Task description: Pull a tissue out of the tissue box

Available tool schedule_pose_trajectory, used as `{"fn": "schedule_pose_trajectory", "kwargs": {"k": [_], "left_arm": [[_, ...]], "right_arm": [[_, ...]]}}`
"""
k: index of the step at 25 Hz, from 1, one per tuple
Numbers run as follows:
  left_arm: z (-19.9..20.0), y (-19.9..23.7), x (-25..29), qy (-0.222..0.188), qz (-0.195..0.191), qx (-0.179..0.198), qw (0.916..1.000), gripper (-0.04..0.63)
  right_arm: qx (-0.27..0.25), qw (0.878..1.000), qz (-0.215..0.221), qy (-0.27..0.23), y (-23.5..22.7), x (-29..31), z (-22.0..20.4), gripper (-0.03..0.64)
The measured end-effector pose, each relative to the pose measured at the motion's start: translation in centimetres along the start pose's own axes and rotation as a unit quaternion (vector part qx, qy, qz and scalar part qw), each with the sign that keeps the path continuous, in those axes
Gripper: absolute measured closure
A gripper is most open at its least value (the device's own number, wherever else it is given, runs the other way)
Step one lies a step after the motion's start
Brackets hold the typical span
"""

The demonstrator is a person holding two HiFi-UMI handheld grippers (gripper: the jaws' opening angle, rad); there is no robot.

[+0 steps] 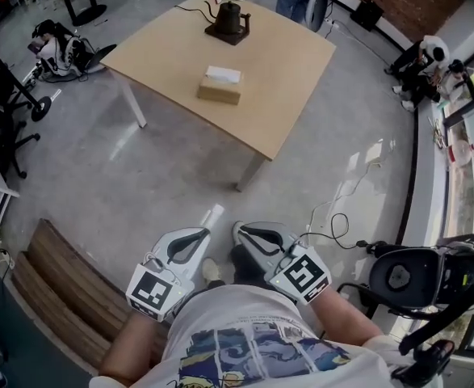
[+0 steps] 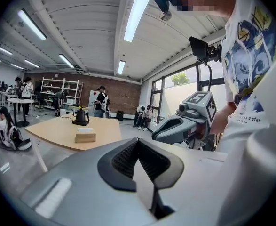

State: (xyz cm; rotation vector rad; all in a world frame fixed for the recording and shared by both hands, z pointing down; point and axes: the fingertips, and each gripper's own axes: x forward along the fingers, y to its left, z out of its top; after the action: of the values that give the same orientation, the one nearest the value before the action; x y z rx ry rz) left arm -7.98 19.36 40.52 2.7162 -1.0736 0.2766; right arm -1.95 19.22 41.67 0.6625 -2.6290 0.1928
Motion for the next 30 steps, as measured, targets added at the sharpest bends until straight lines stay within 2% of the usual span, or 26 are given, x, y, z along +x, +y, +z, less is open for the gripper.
{"fn": "schedule_pose_trajectory", "kwargs": {"k": [6, 15, 21, 25, 30], "left_arm": [[0.9, 2.7, 2.4, 0.003, 0.014, 0.002, 0.9999, 0.592], [4.2, 7.4, 9.6, 0.008, 0.028, 0.005, 0.9996, 0.592], [5.8, 9.4, 14.4, 0.008, 0.039, 0.012, 0.9991, 0.592], [5.9, 11.0, 16.8, 0.019, 0.038, 0.012, 0.9990, 0.592], [6.0, 13.8, 17.3, 0.017, 0.036, -0.008, 0.9992, 0.592]], "right_arm": [[-0.011, 1.000, 0.018, -0.005, -3.3, 1.7, 0.2, 0.601], [-0.019, 0.999, 0.039, -0.018, -12.5, 4.0, 1.6, 0.601], [-0.017, 0.998, 0.052, -0.017, -17.6, 4.6, 0.9, 0.601], [-0.006, 0.999, 0.047, -0.007, -21.4, 5.6, 0.0, 0.601], [-0.001, 0.999, 0.042, 0.003, -23.0, 7.5, 0.6, 0.601]]}}
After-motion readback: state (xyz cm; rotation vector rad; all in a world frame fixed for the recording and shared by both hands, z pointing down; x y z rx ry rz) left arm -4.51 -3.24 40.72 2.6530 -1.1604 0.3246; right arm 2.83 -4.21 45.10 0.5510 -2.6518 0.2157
